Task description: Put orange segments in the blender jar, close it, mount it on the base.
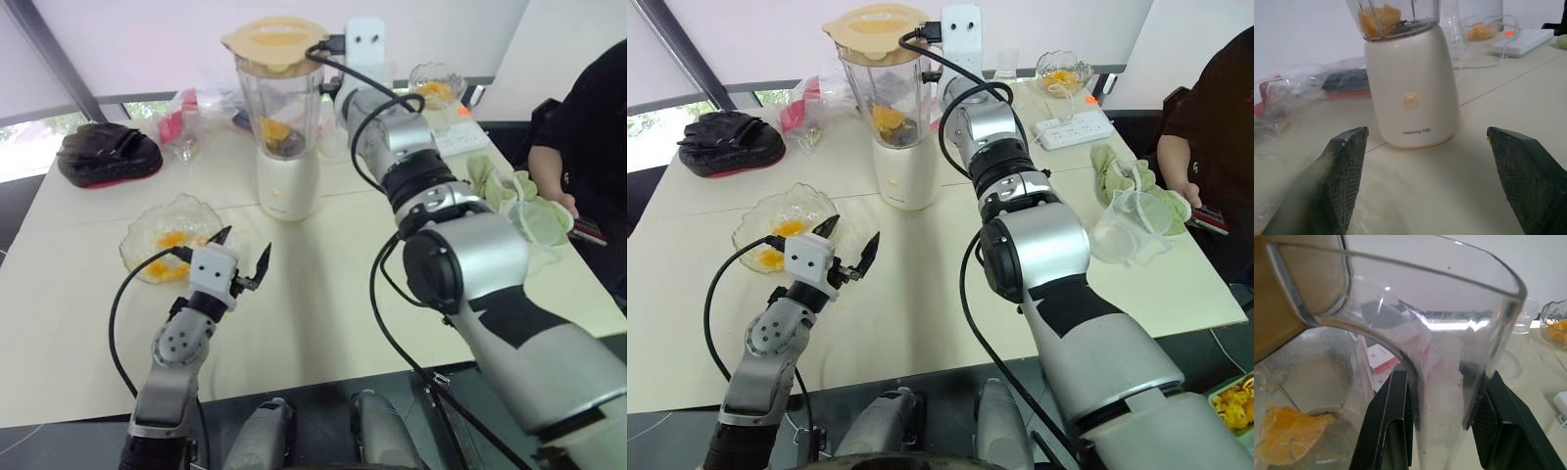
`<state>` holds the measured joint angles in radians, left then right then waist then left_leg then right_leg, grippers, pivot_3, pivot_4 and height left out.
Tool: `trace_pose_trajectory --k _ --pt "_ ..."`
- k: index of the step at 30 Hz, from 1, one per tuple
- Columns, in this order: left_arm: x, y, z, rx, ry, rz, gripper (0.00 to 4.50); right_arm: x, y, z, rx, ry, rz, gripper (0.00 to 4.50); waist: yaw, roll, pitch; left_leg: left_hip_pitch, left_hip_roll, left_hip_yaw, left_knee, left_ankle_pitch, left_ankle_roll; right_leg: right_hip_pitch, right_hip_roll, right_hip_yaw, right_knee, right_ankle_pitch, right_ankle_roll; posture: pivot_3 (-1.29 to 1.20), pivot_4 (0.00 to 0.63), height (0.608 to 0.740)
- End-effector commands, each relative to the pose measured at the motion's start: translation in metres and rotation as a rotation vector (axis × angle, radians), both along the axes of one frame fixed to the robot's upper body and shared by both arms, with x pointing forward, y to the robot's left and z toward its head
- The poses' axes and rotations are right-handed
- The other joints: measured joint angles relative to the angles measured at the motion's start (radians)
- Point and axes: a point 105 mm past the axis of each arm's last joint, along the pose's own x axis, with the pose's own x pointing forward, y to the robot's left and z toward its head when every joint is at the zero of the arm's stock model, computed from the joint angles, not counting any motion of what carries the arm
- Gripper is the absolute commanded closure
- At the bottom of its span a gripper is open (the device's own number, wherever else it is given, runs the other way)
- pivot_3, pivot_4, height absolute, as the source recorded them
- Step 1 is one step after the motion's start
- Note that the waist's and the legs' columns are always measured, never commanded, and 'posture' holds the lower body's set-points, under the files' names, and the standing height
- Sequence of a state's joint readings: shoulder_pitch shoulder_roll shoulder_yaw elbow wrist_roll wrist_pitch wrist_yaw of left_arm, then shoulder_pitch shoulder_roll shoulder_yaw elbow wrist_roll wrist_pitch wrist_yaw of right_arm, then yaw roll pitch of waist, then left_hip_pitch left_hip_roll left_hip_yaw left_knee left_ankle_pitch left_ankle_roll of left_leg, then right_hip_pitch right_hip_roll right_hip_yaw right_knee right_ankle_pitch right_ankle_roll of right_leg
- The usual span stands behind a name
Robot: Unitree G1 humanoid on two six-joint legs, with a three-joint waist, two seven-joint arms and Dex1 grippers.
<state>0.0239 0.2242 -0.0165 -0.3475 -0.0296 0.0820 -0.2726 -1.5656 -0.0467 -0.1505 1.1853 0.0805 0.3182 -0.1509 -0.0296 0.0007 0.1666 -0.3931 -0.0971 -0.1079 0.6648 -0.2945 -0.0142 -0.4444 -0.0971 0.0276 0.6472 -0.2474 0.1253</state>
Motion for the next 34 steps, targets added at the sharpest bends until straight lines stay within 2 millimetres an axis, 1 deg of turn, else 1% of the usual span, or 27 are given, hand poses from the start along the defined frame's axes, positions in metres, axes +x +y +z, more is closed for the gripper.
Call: trace_pose_trajectory --k 1,2,4,5,9,11,14,16,19,21,23,26,27,28,29,32,34 --pt "-0.001 -0.005 0.017 0.008 -0.064 -0.023 0.47 -0.002 0.008 -0.003 -0.043 0.005 0.035 3.49 -0.003 0.0 0.0 0.0 0.0 0.0 0.0 0.0 0.0 0.0 0.0 0.0 0.0 0.0 0.0 0.0 0.15 0.74" --pt "0.0 -0.006 0.017 0.008 -0.064 -0.026 0.47 -0.002 0.008 -0.004 -0.046 0.009 0.037 3.49 -0.004 0.0 0.0 0.0 0.0 0.0 0.0 0.0 0.0 0.0 0.0 0.0 0.0 0.0 0.0 0.0 0.15 0.74" --pt "0.0 -0.007 0.017 0.009 -0.064 -0.032 0.43 -0.002 0.008 -0.006 -0.049 0.014 0.037 2.46 -0.007 0.0 0.0 0.0 0.0 0.0 0.0 0.0 0.0 0.0 0.0 0.0 0.0 0.0 0.0 0.0 0.15 0.74" --pt "0.001 -0.008 0.018 0.009 -0.065 -0.035 0.43 -0.002 0.008 -0.006 -0.049 0.015 0.036 2.13 -0.009 0.0 0.0 0.0 0.0 0.0 0.0 0.0 0.0 0.0 0.0 0.0 0.0 0.0 0.0 0.0 0.15 0.74" --pt "0.002 -0.01 0.018 0.009 -0.064 -0.042 0.43 -0.002 0.004 -0.006 -0.059 0.005 0.03 0.06 -0.015 0.0 0.0 0.0 0.0 0.0 0.0 0.0 0.0 0.0 0.0 0.0 0.0 0.0 0.0 0.0 0.15 0.74" --pt "0.002 -0.01 0.018 0.008 -0.063 -0.045 0.43 -0.002 0.0 -0.008 -0.063 0.003 0.029 0.02 -0.015 0.0 0.0 0.0 0.0 0.0 0.0 0.0 0.0 0.0 0.0 0.0 0.001 0.0 0.0 0.0 0.15 0.74" --pt "0.002 -0.011 0.018 0.007 -0.061 -0.049 0.43 -0.002 -0.005 -0.019 -0.07 0.019 0.023 0.02 -0.015 0.0 0.0 0.0 0.0 0.0 0.0 0.0 0.0 0.0 0.0 0.0 0.0 0.0 0.0 0.0 0.15 0.74" --pt "0.002 -0.011 0.018 0.006 -0.06 -0.051 0.43 -0.003 -0.009 -0.03 -0.071 0.039 0.025 0.02 -0.015 0.0 0.0 0.0 0.0 0.0 0.0 0.0 0.0 0.0 0.0 0.0 0.001 0.0 0.0 0.0 0.15 0.74" --pt "0.001 -0.01 0.019 0.001 -0.056 -0.054 0.43 -0.014 -0.017 -0.06 -0.076 0.069 0.065 0.02 -0.012 -0.001 -0.001 0.0 0.0 -0.001 0.001 0.0 0.0 0.001 0.0 0.0 0.001 0.0 0.0 0.0 0.15 0.74" --pt "0.002 -0.007 0.023 -0.017 -0.052 -0.052 0.43 -0.032 -0.025 -0.075 -0.102 0.042 0.143 0.02 -0.007 -0.001 -0.001 0.0 0.0 -0.001 0.001 0.0 0.0 0.001 0.0 0.0 0.001 0.0 0.0 0.0 0.15 0.74" --pt "0.003 -0.002 0.03 -0.034 -0.054 -0.05 0.43 -0.057 -0.034 -0.08 -0.088 0.002 0.237 0.02 -0.001 -0.001 -0.001 -0.001 0.0 -0.001 0.001 0.0 0.0 0.001 0.0 -0.001 0.0 0.0 0.0 0.0 0.15 0.74" --pt "0.003 0.004 0.036 -0.025 -0.061 -0.057 0.43 -0.099 -0.043 -0.072 -0.067 -0.073 0.391 0.02 0.001 0.0 0.0 -0.001 -0.001 -0.001 0.002 0.0 0.0 0.0 0.0 -0.001 0.0 0.0 0.0 0.0 0.15 0.74" --pt "0.002 0.006 0.038 -0.03 -0.061 -0.064 0.43 -0.114 -0.046 -0.066 -0.086 -0.115 0.446 0.02 -0.002 0.0 0.0 -0.001 0.0 0.0 0.002 0.0 0.0 0.0 0.0 -0.001 0.0 0.0 0.0 0.0 0.15 0.74" --pt "0.002 0.008 0.039 -0.034 -0.061 -0.069 0.43 -0.125 -0.046 -0.063 -0.102 -0.141 0.482 0.02 -0.005 0.0 0.0 0.0 0.0 0.0 0.002 0.0 0.0 0.0 0.0 -0.001 0.001 0.0 0.0 0.0 0.15 0.74" --pt "0.001 0.009 0.04 -0.029 -0.054 -0.083 0.43 -0.139 -0.054 -0.059 -0.106 -0.156 0.516 0.02 -0.006 0.0 0.0 0.001 0.0 0.0 0.001 0.0 0.0 0.0 0.001 -0.001 0.001 0.0 0.0 0.0 0.15 0.74" --pt "-0.002 0.013 0.038 -0.024 -0.026 -0.11 0.43 -0.176 -0.073 -0.06 -0.147 -0.142 0.627 0.02 0.002 -0.001 -0.001 0.003 0.002 -0.002 0.001 -0.003 0.005 0.004 0.001 -0.002 0.0 0.0 0.0 0.0 0.15 0.74" --pt "-0.003 0.018 0.037 -0.018 -0.013 -0.113 0.43 -0.19 -0.081 -0.065 -0.161 -0.115 0.664 0.02 0.011 -0.001 -0.001 0.003 0.002 -0.001 0.002 -0.003 0.005 0.005 0.001 -0.002 -0.001 0.0 0.0 0.0 0.15 0.74"
